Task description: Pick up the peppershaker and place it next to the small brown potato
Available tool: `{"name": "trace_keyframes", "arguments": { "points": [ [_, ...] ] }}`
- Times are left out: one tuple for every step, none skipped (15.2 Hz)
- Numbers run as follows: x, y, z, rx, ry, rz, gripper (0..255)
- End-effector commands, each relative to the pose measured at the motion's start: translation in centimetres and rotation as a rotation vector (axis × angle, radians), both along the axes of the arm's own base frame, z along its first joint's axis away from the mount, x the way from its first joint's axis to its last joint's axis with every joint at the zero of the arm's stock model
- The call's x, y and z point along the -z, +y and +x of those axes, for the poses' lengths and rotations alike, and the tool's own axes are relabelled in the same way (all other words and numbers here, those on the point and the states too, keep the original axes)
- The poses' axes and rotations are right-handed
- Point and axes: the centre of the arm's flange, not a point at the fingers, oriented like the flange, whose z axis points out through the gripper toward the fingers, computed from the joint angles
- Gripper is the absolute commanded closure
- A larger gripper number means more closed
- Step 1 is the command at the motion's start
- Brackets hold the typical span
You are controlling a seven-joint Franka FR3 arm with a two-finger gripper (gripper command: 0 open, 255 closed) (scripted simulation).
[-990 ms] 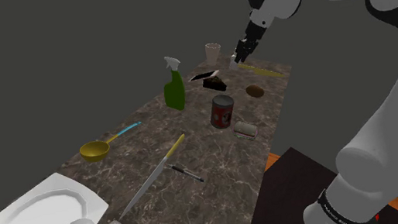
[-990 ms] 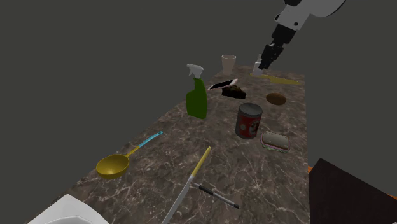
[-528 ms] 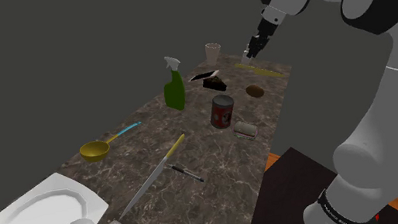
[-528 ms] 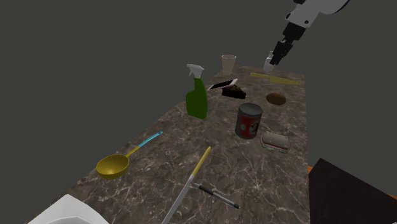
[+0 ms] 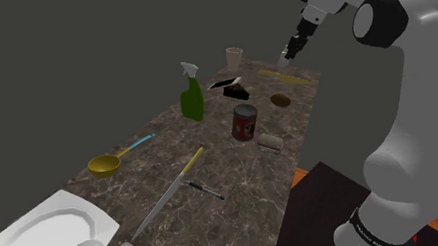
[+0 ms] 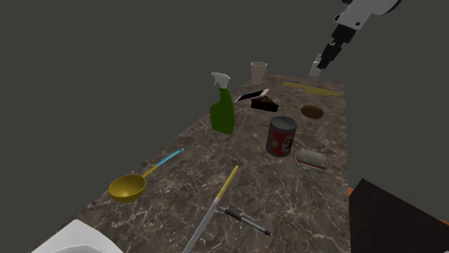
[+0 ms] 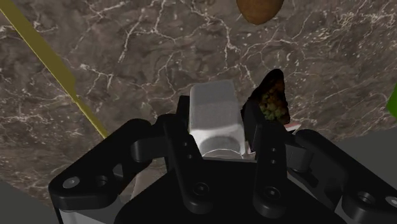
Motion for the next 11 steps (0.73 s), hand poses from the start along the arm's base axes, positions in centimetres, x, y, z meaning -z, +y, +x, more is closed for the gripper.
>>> {"name": "trace_keyframes", "arguments": {
  "points": [
    [0.0, -3.5, 0.0, -0.002, 0.0, 0.0, 255],
    [0.5, -3.5, 0.0, -0.002, 0.0, 0.0, 255],
    [1.0, -3.5, 0.0, -0.002, 0.0, 0.0, 255],
    [1.6, -3.5, 0.0, -0.002, 0.0, 0.0, 255],
    [2.1, -3.5, 0.0, -0.002, 0.0, 0.0, 255],
    [2.6, -3.5, 0.0, -0.002, 0.0, 0.0, 255],
    [3.1, -3.5, 0.0, -0.002, 0.0, 0.0, 255],
    [3.7, -3.5, 0.0, -0.002, 0.0, 0.0, 255],
    [4.2, -3.5, 0.0, -0.002, 0.0, 0.0, 255],
    [4.7, -3.5, 0.0, -0.002, 0.0, 0.0, 255],
    [5.3, -3.5, 0.0, -0.002, 0.0, 0.0, 255]
  ]
}}
